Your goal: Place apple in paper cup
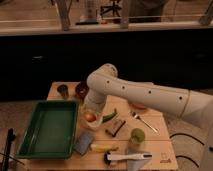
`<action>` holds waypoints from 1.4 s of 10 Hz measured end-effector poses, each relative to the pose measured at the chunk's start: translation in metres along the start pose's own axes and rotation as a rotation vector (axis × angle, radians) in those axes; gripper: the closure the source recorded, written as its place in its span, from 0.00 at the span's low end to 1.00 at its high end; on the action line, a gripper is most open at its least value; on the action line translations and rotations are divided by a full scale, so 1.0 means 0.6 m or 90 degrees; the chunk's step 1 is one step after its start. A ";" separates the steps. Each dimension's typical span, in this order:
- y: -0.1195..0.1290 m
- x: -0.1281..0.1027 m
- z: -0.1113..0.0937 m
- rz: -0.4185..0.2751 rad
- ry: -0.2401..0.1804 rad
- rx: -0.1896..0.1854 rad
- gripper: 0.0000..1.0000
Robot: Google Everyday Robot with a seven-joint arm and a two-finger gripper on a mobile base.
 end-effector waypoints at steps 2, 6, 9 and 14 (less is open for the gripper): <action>0.000 0.000 -0.002 0.003 0.000 -0.002 0.20; 0.000 0.000 -0.009 0.006 0.001 -0.006 0.20; -0.001 -0.001 -0.016 0.008 0.000 -0.011 0.20; -0.004 0.004 -0.037 0.006 0.008 -0.013 0.20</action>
